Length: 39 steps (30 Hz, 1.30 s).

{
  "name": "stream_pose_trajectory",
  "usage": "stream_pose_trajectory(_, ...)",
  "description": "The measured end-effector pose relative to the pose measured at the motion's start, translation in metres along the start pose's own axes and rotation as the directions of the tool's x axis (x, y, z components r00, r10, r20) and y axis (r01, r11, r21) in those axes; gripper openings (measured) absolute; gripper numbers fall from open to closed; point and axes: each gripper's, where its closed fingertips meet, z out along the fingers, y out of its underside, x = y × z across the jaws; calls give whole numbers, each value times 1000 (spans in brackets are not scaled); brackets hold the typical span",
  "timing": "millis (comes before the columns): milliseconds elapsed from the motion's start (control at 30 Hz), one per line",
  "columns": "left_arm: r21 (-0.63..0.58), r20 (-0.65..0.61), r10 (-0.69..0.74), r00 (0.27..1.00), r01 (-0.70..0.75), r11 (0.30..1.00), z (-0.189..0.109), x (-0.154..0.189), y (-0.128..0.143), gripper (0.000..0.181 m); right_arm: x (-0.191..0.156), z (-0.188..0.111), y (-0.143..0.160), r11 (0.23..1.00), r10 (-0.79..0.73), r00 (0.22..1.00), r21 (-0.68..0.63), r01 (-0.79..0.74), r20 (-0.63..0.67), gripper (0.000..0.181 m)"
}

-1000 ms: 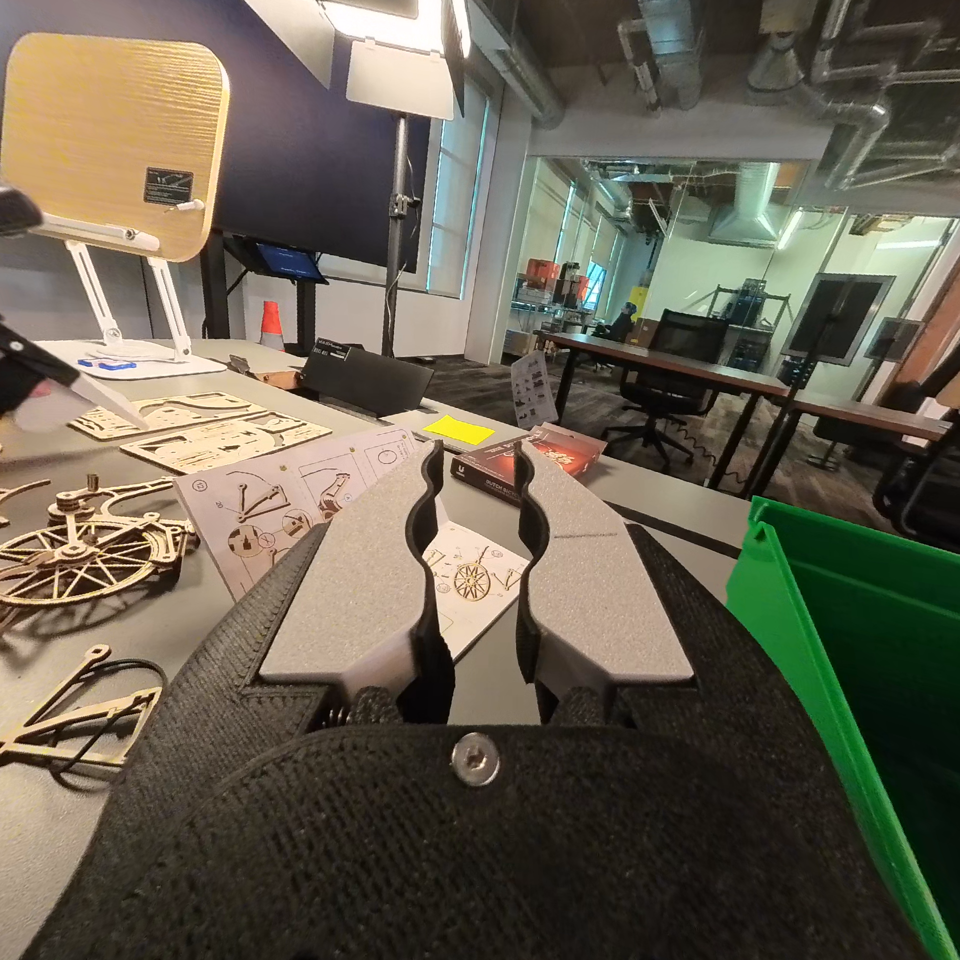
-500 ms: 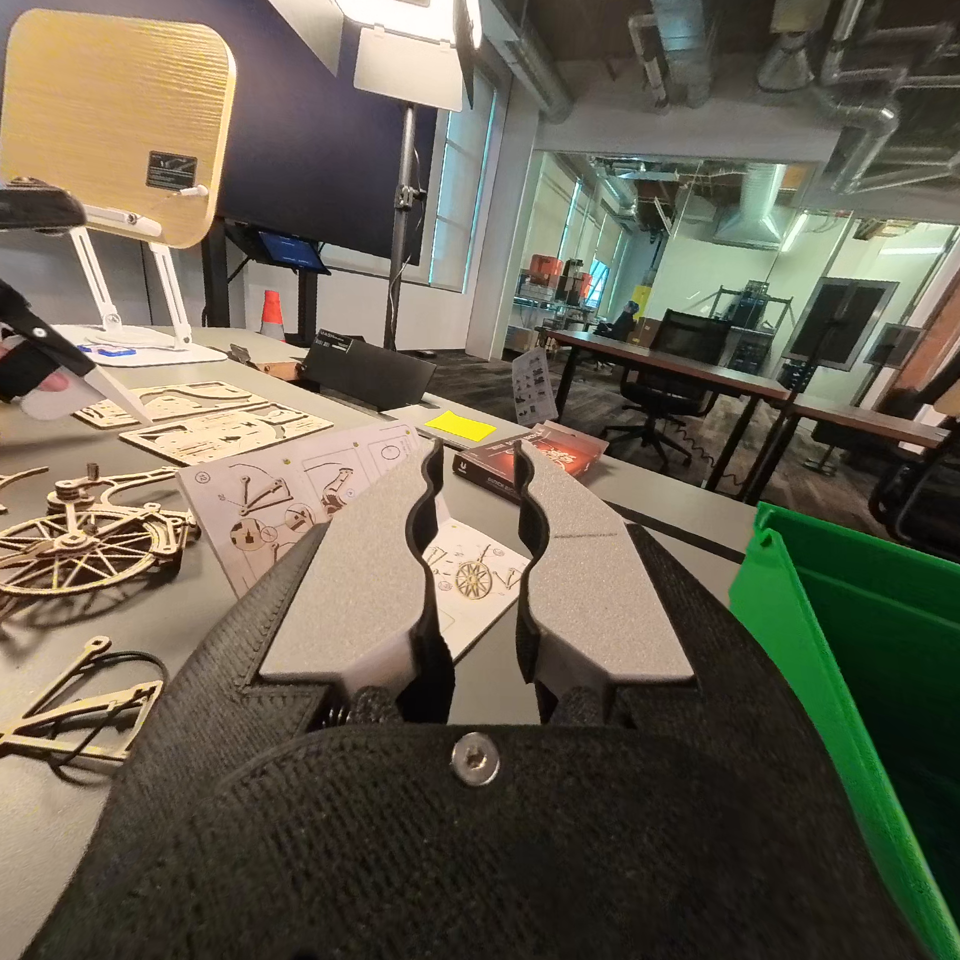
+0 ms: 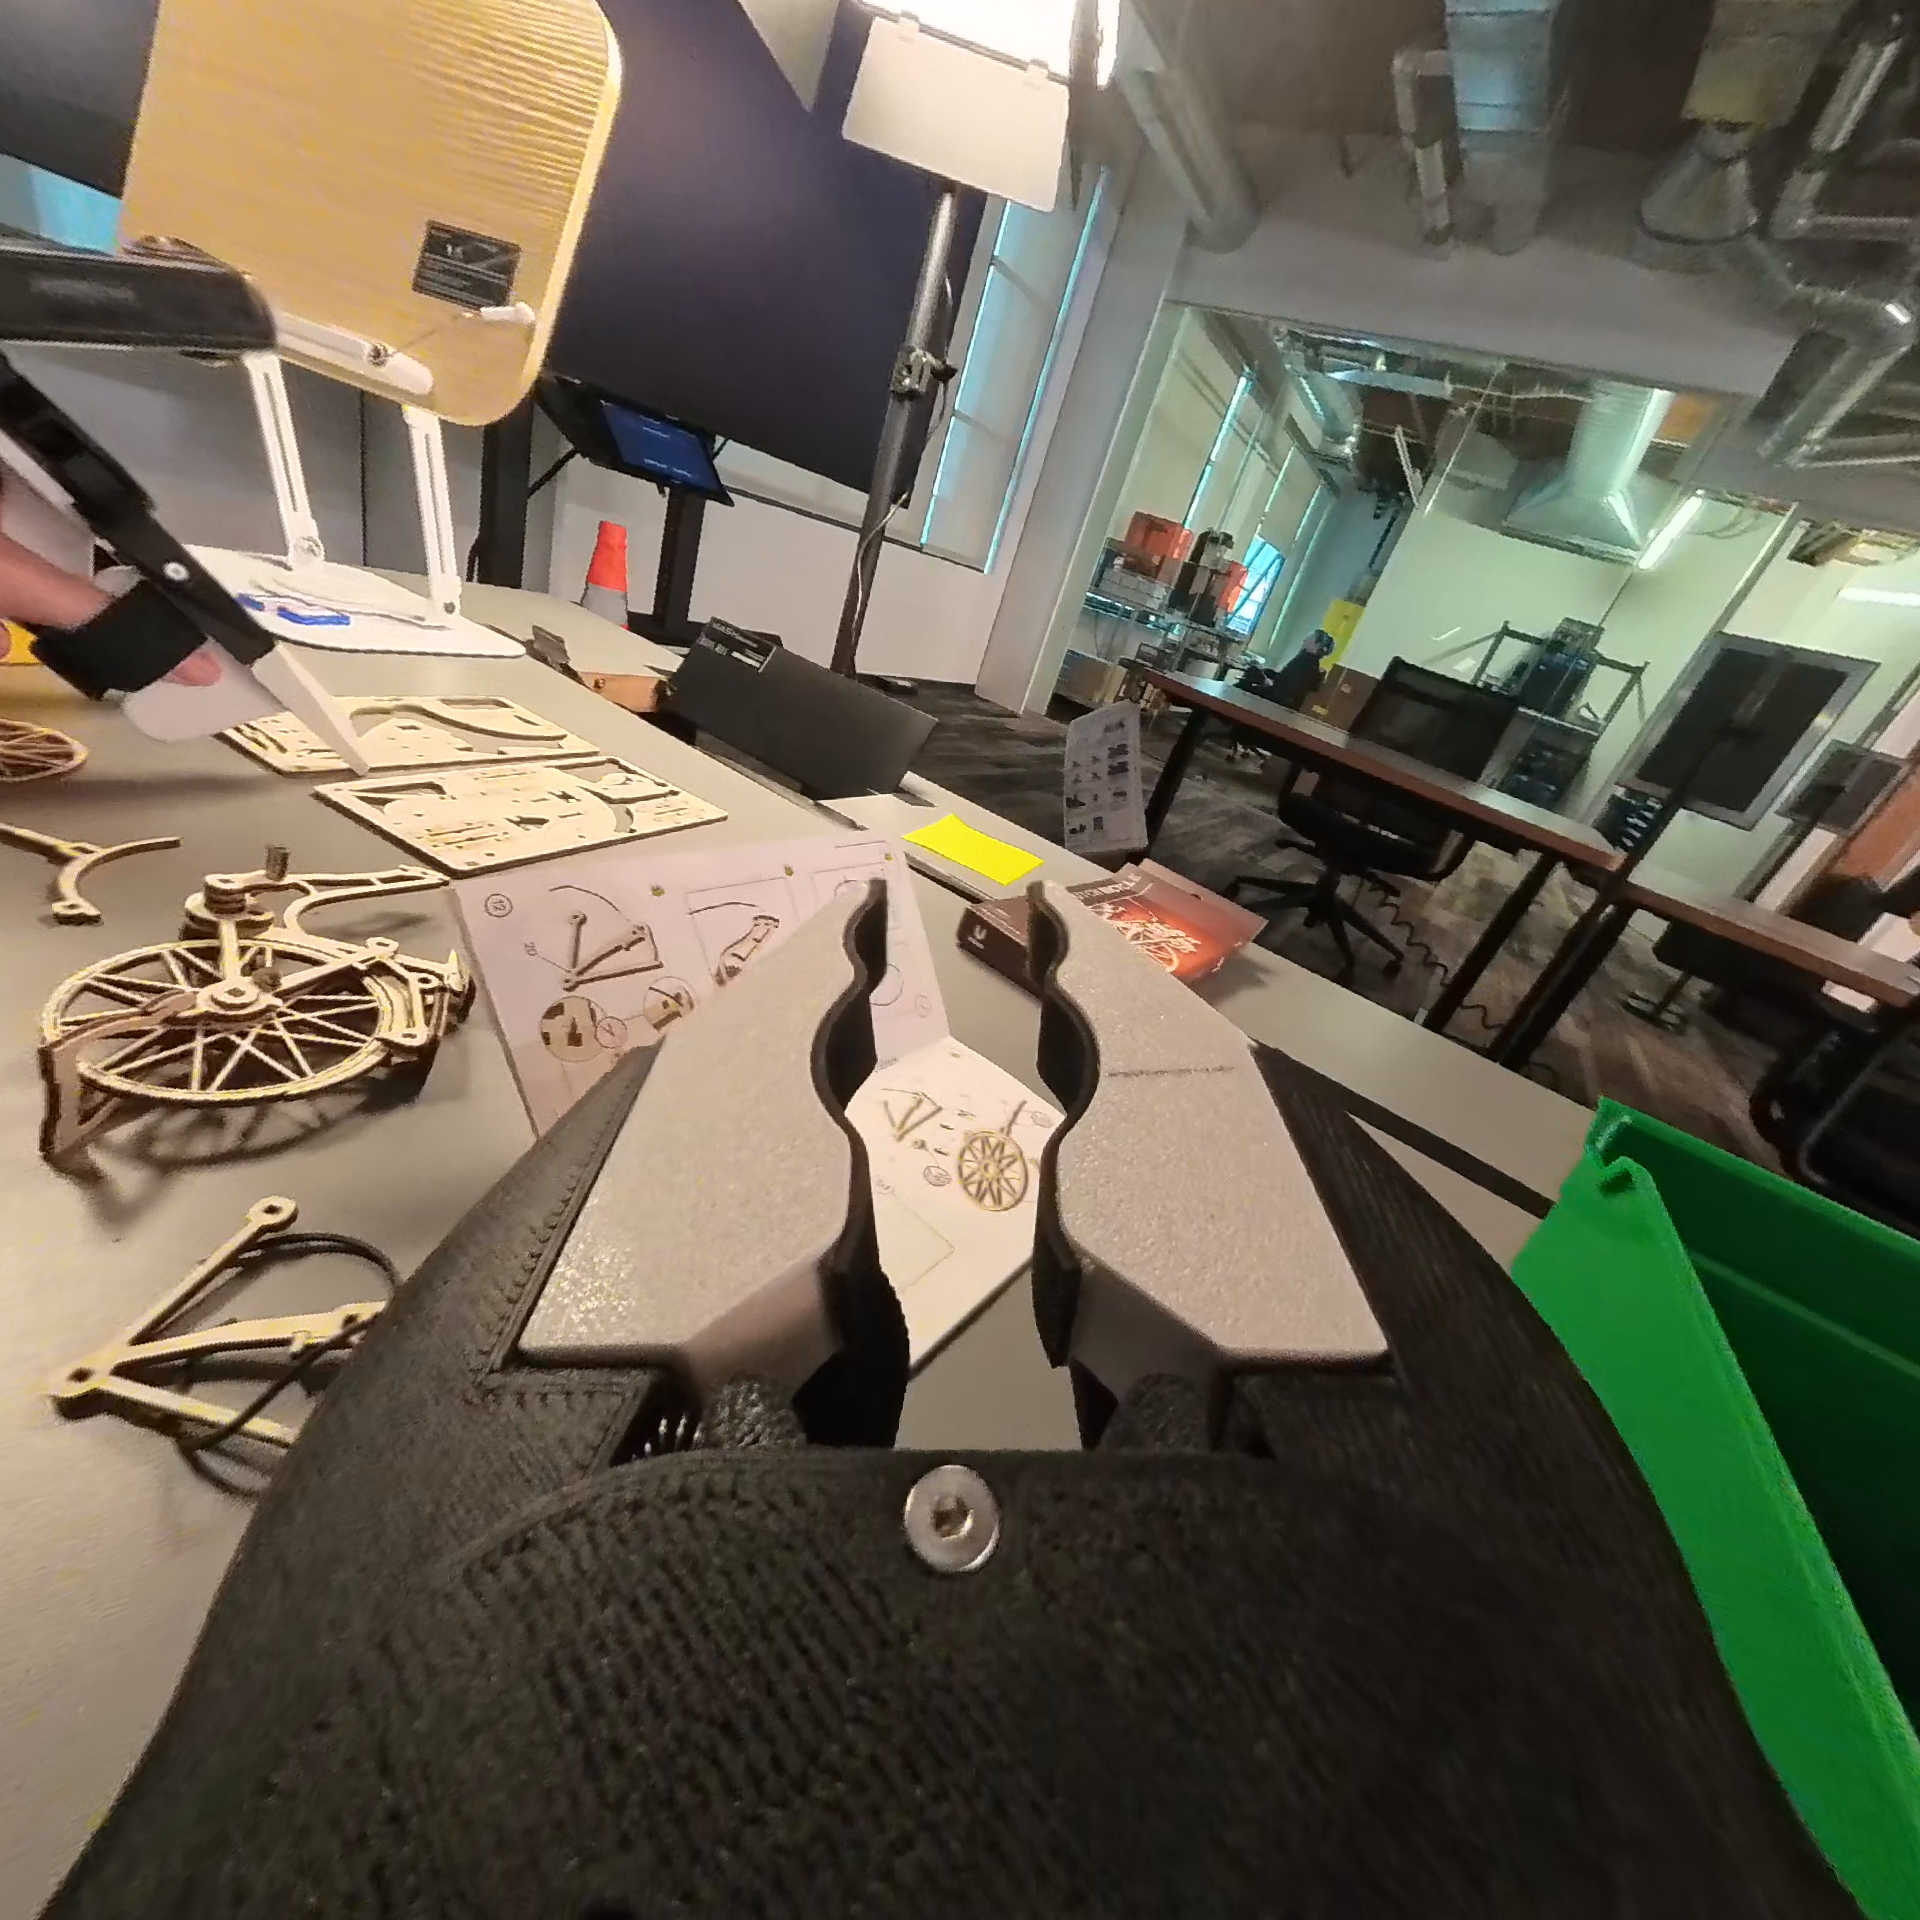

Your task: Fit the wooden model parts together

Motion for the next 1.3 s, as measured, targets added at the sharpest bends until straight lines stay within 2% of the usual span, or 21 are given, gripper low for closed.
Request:
stream_pose_trajectory(200,57,13,24,1000,-25,998,-5,4,4,92,0,0,0,1000,0,1000,3,0,-3,25)
stream_pose_trajectory(433,114,-21,37,999,-35,993,-16,12,6,92,23,-5,-2,999,-38,990,26,42,-136,23)
stream_pose_trajectory(600,177,-37,45,998,-38,984,-25,14,-4,92,34,-3,9,997,-70,975,-52,60,-213,24)
stream_pose_trajectory(733,173,-53,43,998,-34,984,-21,13,0,92,41,-2,19,989,-104,960,-127,73,-258,24)
stream_pose_trajectory(867,166,-36,45,998,-38,985,-20,8,5,92,44,3,34,972,-137,953,-220,77,-271,24)
stream_pose_trajectory(1300,176,-72,22,997,-9,984,-20,7,4,92,42,8,46,936,-229,937,-325,137,-264,24)
